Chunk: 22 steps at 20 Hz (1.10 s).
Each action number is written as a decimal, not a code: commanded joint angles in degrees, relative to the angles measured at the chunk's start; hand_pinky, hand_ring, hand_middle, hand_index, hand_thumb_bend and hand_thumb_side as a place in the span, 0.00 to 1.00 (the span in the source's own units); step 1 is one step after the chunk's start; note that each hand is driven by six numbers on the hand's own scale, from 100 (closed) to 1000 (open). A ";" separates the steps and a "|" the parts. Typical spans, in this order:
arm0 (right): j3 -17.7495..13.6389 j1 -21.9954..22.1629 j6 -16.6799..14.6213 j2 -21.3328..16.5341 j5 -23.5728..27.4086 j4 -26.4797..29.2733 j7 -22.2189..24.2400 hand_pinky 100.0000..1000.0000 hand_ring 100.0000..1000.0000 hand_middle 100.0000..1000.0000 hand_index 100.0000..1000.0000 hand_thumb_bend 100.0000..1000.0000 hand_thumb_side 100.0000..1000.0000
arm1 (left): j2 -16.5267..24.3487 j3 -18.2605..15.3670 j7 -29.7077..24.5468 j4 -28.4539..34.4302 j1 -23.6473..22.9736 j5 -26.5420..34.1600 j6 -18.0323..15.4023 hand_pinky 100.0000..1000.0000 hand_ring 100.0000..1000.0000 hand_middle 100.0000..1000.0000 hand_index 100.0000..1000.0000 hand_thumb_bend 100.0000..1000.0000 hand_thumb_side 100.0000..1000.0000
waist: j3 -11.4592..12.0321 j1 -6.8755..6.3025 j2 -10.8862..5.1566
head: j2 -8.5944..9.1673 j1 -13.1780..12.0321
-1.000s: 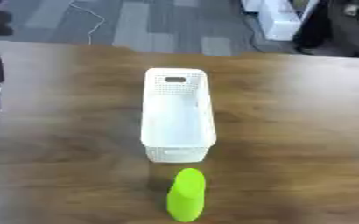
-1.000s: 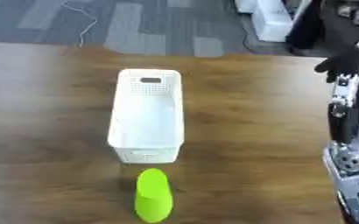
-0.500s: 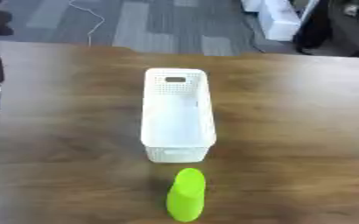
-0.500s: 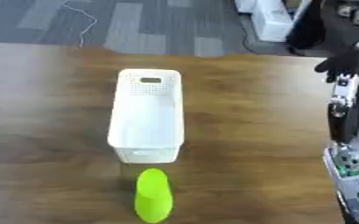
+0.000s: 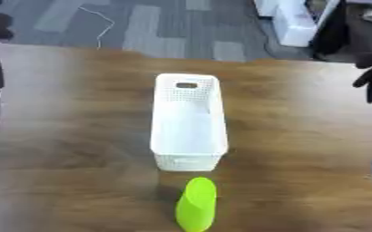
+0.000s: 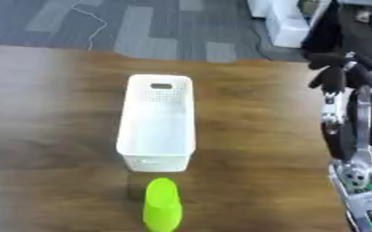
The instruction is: Pick up objects on the table and place them in the box.
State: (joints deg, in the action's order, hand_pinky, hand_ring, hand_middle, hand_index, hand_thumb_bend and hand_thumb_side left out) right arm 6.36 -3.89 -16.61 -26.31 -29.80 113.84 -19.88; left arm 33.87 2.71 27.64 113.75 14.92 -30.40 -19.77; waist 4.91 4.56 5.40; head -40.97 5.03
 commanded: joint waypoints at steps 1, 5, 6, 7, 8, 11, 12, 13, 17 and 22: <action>1.63 1.43 0.06 -4.38 0.05 0.75 3.15 0.13 0.40 0.58 0.71 0.00 1.00 | 1.51 -0.91 0.68 0.84 0.99 0.26 0.24 0.41 0.46 0.65 0.66 0.52 1.00 | 0.33 0.01 -0.63 | 1.67 -0.02; 3.38 3.68 0.07 -7.94 0.02 0.75 4.35 0.16 0.42 0.61 0.73 0.02 1.00 | 1.63 -1.05 1.72 0.84 1.14 0.35 0.54 0.41 0.46 0.65 0.66 0.52 1.00 | 0.72 0.23 -0.62 | 2.92 -0.15; 4.04 4.40 -0.17 -9.01 0.02 0.75 4.71 0.17 0.42 0.61 0.73 0.00 1.00 | 1.67 -1.00 1.81 0.84 1.19 0.32 0.57 0.41 0.46 0.65 0.66 0.52 1.00 | 0.79 0.32 -0.57 | 3.10 -0.09; 4.54 4.92 -0.40 -9.75 0.07 0.75 5.05 0.17 0.42 0.61 0.73 0.00 1.00 | 1.69 -0.96 1.86 0.84 1.21 0.29 0.59 0.41 0.46 0.65 0.66 0.52 1.00 | 0.83 0.37 -0.54 | 3.15 -0.05; 5.11 5.57 -0.66 -10.58 0.13 0.75 5.54 0.17 0.42 0.61 0.73 0.00 1.00 | 1.71 -0.93 1.88 0.84 1.24 0.26 0.60 0.41 0.46 0.65 0.66 0.52 1.00 | 0.86 0.45 -0.50 | 3.14 0.01; 5.97 6.81 -1.26 -11.53 0.34 0.75 6.67 0.17 0.41 0.60 0.73 0.00 1.00 | 1.72 -0.88 1.83 0.84 1.27 0.20 0.63 0.41 0.46 0.65 0.66 0.52 1.00 | 0.93 0.55 -0.39 | 3.02 0.28; 6.05 6.91 -1.32 -11.41 0.44 0.75 6.83 0.17 0.41 0.60 0.73 0.00 1.00 | 1.70 -0.87 1.78 0.84 1.24 0.18 0.62 0.41 0.46 0.65 0.66 0.52 1.00 | 0.95 0.54 -0.36 | 3.02 0.36; 6.09 6.94 -1.35 -11.31 0.53 0.75 6.92 0.17 0.41 0.60 0.73 0.00 1.00 | 1.68 -0.85 1.74 0.84 1.22 0.17 0.62 0.41 0.46 0.65 0.66 0.52 1.00 | 0.95 0.53 -0.34 | 3.01 0.39; 7.52 6.66 -1.67 -11.80 1.82 0.75 7.26 0.16 0.40 0.60 0.73 0.00 1.00 | 1.67 -0.82 1.68 0.84 1.25 0.17 0.59 0.41 0.46 0.65 0.66 0.52 1.00 | 1.09 0.51 -0.35 | 2.77 0.51; 12.15 5.56 -1.99 -15.86 4.70 0.75 10.62 0.17 0.40 0.60 0.73 0.00 1.00 | 1.75 -0.84 1.75 0.84 1.68 0.34 0.53 0.41 0.46 0.65 0.66 0.52 1.00 | 1.66 0.60 -0.49 | 2.01 -0.06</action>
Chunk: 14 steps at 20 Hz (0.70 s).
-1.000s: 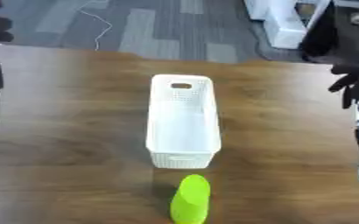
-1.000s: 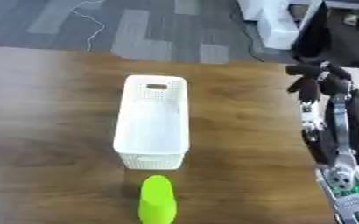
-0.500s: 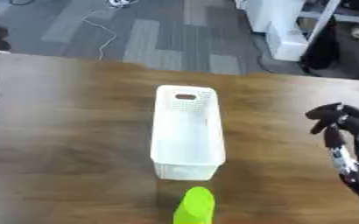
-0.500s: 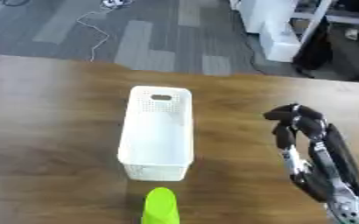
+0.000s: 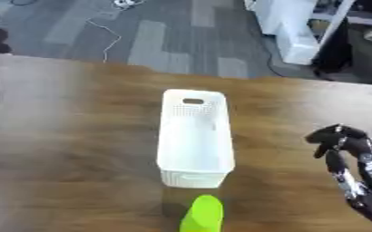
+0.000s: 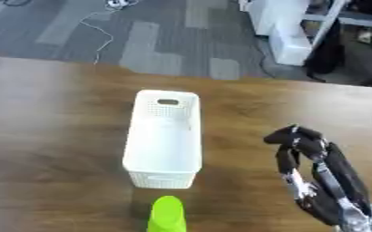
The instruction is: Pick up objects on the table and place them in the box.
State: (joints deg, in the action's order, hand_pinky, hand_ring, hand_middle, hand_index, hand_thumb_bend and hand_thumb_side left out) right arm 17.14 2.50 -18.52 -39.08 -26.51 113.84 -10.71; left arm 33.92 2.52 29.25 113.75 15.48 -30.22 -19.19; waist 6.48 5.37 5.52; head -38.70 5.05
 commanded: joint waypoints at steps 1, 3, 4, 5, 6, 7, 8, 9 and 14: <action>1.94 -1.19 -0.01 -3.51 1.92 0.75 2.13 0.17 0.40 0.60 0.73 0.00 1.00 | 1.69 -0.65 0.14 0.84 1.21 0.21 -0.06 0.41 0.46 0.65 0.66 0.52 1.00 | 0.18 -0.20 -0.63 | -0.39 -0.23; 2.66 -1.90 0.24 -3.87 2.82 0.75 3.23 0.17 0.40 0.60 0.73 0.00 1.00 | 1.67 -0.65 0.11 0.84 1.35 0.30 -0.08 0.41 0.46 0.65 0.66 0.52 1.00 | 0.33 -0.16 -0.63 | -0.56 -0.48; 2.84 -2.21 0.48 -3.93 3.15 0.75 3.67 0.17 0.40 0.60 0.73 0.00 1.00 | 1.67 -0.66 0.09 0.84 1.42 0.33 -0.08 0.41 0.46 0.65 0.66 0.52 1.00 | 0.39 -0.14 -0.63 | -0.67 -0.62; 2.95 -2.44 0.78 -3.90 3.40 0.75 4.02 0.17 0.40 0.60 0.73 0.00 1.00 | 1.67 -0.66 0.08 0.84 1.47 0.37 -0.09 0.41 0.46 0.65 0.66 0.52 1.00 | 0.42 -0.13 -0.62 | -0.80 -0.76; 2.99 -2.60 1.22 -3.81 3.62 0.75 4.31 0.17 0.40 0.60 0.73 0.00 1.00 | 1.68 -0.67 0.07 0.84 1.50 0.40 -0.10 0.41 0.46 0.65 0.66 0.52 1.00 | 0.44 -0.13 -0.63 | -0.94 -0.92; 3.05 -2.72 1.91 -3.71 3.80 0.75 4.61 0.18 0.40 0.60 0.73 0.00 1.00 | 1.69 -0.67 0.06 0.84 1.50 0.42 -0.11 0.41 0.46 0.65 0.66 0.52 1.00 | 0.44 -0.14 -0.64 | -1.11 -1.07; 3.24 -2.82 2.78 -3.68 3.99 0.75 4.91 0.18 0.40 0.60 0.73 0.00 1.00 | 1.70 -0.66 0.03 0.84 1.48 0.43 -0.12 0.41 0.46 0.65 0.66 0.52 1.00 | 0.46 -0.14 -0.65 | -1.27 -1.17; 3.56 -2.97 3.69 -3.73 4.15 0.75 5.09 0.19 0.40 0.61 0.73 0.00 1.00 | 1.72 -0.63 0.01 0.84 1.47 0.44 -0.14 0.41 0.46 0.65 0.66 0.52 1.00 | 0.49 -0.14 -0.67 | -1.52 -1.24; 5.71 -4.77 7.55 -4.00 3.97 0.75 5.06 0.24 0.42 0.62 0.75 0.00 1.00 | 1.83 -0.57 -0.09 0.84 1.55 0.55 -0.16 0.41 0.46 0.65 0.66 0.52 1.00 | 0.58 -0.14 -0.82 | -5.08 -2.75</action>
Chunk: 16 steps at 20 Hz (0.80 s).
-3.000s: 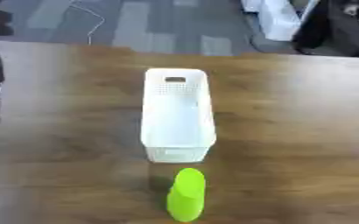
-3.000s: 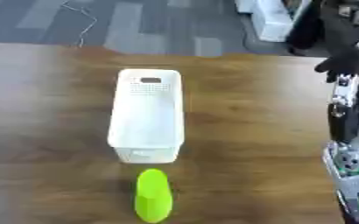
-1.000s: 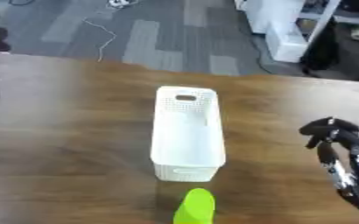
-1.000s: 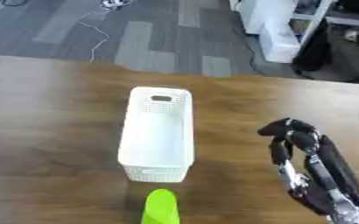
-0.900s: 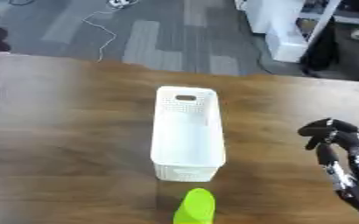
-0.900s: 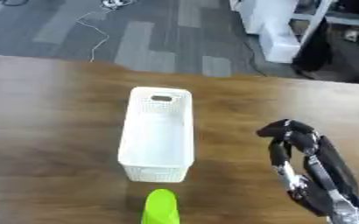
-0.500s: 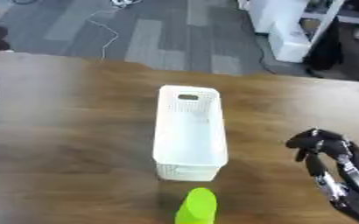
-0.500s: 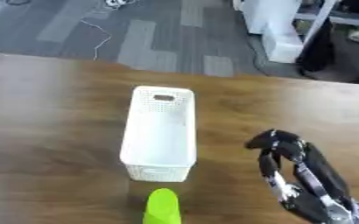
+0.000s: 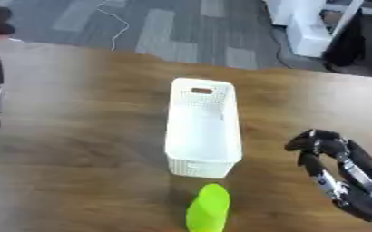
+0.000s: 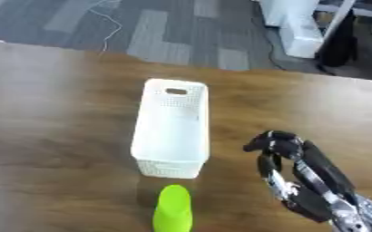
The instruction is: Pick up objects on the table and place them in the box.
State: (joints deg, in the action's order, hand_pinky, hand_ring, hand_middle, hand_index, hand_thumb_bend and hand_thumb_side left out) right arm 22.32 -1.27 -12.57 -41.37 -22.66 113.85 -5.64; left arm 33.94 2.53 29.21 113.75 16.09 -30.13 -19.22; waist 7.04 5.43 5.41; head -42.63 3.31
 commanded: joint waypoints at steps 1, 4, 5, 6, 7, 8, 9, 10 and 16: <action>0.95 -1.41 2.24 -1.85 0.02 0.75 0.17 0.24 0.43 0.63 0.75 0.00 1.00 | 1.85 -0.58 -0.08 0.84 1.04 0.48 -0.10 0.41 0.46 0.65 0.66 0.52 1.00 | 0.00 -0.16 -0.66 | -1.32 -1.17; 1.85 -2.22 4.00 -1.93 -0.16 0.75 1.14 0.25 0.43 0.63 0.76 0.00 1.00 | 1.90 -0.63 -0.17 0.84 1.44 0.54 -0.03 0.41 0.46 0.66 0.66 0.52 1.00 | -0.01 -0.01 -0.39 | -1.47 -0.36; 1.96 -2.53 4.56 -1.67 -0.25 0.75 1.48 0.26 0.43 0.64 0.76 0.00 1.00 | 1.86 -0.68 -0.15 0.84 1.48 0.53 0.01 0.41 0.46 0.66 0.66 0.52 1.00 | -0.01 0.04 -0.23 | -1.48 0.07; 2.03 -2.92 5.10 -1.37 -0.38 0.75 1.84 0.27 0.44 0.64 0.76 0.00 1.00 | 1.82 -0.72 -0.15 0.84 1.46 0.49 0.06 0.41 0.46 0.66 0.66 0.52 1.00 | -0.03 0.08 -0.07 | -1.48 0.34; 2.10 -3.40 5.57 -1.06 -0.51 0.75 2.15 0.28 0.44 0.64 0.77 0.00 1.00 | 1.78 -0.72 -0.17 0.84 1.41 0.40 0.08 0.41 0.46 0.66 0.66 0.52 1.00 | -0.05 0.12 0.10 | -1.48 0.53; 2.17 -3.93 6.02 -0.75 -0.66 0.75 2.43 0.29 0.44 0.65 0.77 0.00 1.00 | 1.74 -0.69 -0.22 0.84 1.35 0.29 0.10 0.41 0.46 0.66 0.66 0.52 1.00 | -0.07 0.15 0.26 | -1.48 0.63; 2.20 -4.52 6.48 -0.44 -0.82 0.75 2.62 0.30 0.45 0.65 0.77 0.00 1.00 | 1.71 -0.67 -0.25 0.84 1.30 0.18 0.10 0.41 0.46 0.66 0.66 0.52 1.00 | -0.09 0.16 0.39 | -1.48 0.65; 2.23 -5.19 6.94 -0.14 -1.05 0.75 2.77 0.31 0.45 0.66 0.77 0.00 1.00 | 1.69 -0.65 -0.25 0.84 1.25 0.07 0.10 0.41 0.46 0.66 0.66 0.52 1.00 | -0.11 0.17 0.49 | -1.48 0.67; 3.35 -8.82 10.60 1.48 -2.96 0.75 8.83 0.44 0.52 0.69 0.81 0.04 1.00 | 1.65 -0.58 -0.19 0.84 1.21 -0.09 0.13 0.41 0.46 0.66 0.66 0.52 1.00 | -0.07 0.15 0.37 | -1.49 1.17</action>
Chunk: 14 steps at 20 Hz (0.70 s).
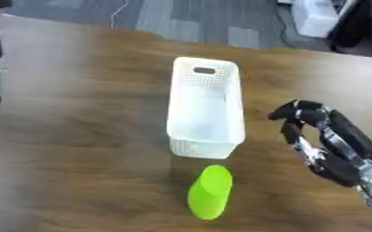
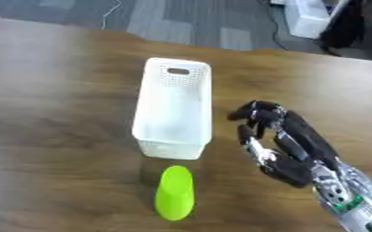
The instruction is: Pick up objects on the table and place them in the box.
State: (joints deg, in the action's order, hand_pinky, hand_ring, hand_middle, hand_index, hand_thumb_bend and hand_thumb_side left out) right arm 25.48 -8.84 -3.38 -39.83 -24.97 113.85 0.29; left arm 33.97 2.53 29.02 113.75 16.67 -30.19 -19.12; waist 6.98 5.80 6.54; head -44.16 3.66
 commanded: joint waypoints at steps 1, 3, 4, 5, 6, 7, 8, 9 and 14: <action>0.54 -1.78 2.26 0.37 -0.61 0.75 4.67 0.45 0.53 0.69 0.81 0.05 1.00 | 1.61 -0.59 0.01 0.84 0.66 0.00 0.04 0.41 0.46 0.66 0.66 0.52 1.00 | 0.01 -0.22 -0.83 | 0.04 0.88; 1.03 -2.49 3.55 1.30 -0.12 0.75 7.18 0.45 0.53 0.69 0.82 0.06 1.00 | 1.59 -0.62 0.01 0.84 0.71 0.06 0.06 0.41 0.46 0.66 0.66 0.52 1.00 | 0.05 -0.21 -0.88 | 0.04 0.92; 1.34 -2.77 4.16 1.85 0.39 0.75 8.20 0.45 0.53 0.68 0.82 0.07 1.00 | 1.57 -0.64 0.01 0.84 0.76 0.09 0.07 0.41 0.46 0.66 0.66 0.52 1.00 | 0.08 -0.20 -0.88 | 0.04 0.87; 1.62 -3.00 4.61 2.21 0.88 0.75 9.06 0.45 0.53 0.68 0.82 0.07 1.00 | 1.56 -0.64 0.00 0.84 0.81 0.12 0.07 0.41 0.46 0.66 0.66 0.52 1.00 | 0.12 -0.18 -0.87 | 0.04 0.79; 1.72 -3.15 4.89 2.39 1.30 0.75 9.63 0.45 0.53 0.68 0.82 0.08 1.00 | 1.56 -0.65 -0.02 0.84 0.83 0.14 0.08 0.41 0.46 0.66 0.66 0.52 1.00 | 0.12 -0.18 -0.87 | 0.04 0.75; 2.03 -3.24 5.01 2.46 1.69 0.75 10.30 0.46 0.53 0.69 0.82 0.09 1.00 | 1.56 -0.64 -0.03 0.84 0.88 0.15 0.06 0.41 0.46 0.66 0.66 0.52 1.00 | 0.17 -0.15 -0.84 | 0.04 0.60; 2.36 -3.34 5.05 2.43 1.99 0.75 10.98 0.47 0.54 0.69 0.82 0.10 1.00 | 1.57 -0.64 -0.03 0.84 0.91 0.17 0.05 0.41 0.46 0.66 0.66 0.52 1.00 | 0.20 -0.13 -0.82 | 0.04 0.43; 2.65 -3.43 5.06 2.37 2.26 0.75 11.60 0.47 0.54 0.70 0.82 0.10 1.00 | 1.59 -0.63 -0.04 0.84 0.91 0.18 0.02 0.41 0.46 0.66 0.66 0.52 1.00 | 0.22 -0.11 -0.81 | 0.04 0.30; 3.77 -4.31 4.87 2.69 4.06 0.75 14.13 0.49 0.55 0.70 0.84 0.15 1.00 | 1.60 -0.55 -0.13 0.84 0.84 0.13 -0.06 0.41 0.46 0.66 0.66 0.52 1.00 | 0.25 -0.06 -0.74 | 0.04 -0.44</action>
State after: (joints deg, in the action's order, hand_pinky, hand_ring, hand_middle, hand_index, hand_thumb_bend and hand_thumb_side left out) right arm 29.35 -12.34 1.59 -36.66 -21.54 113.84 13.80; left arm 33.97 2.53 28.98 113.75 16.84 -30.19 -19.14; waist 7.18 6.03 6.52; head -44.16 3.52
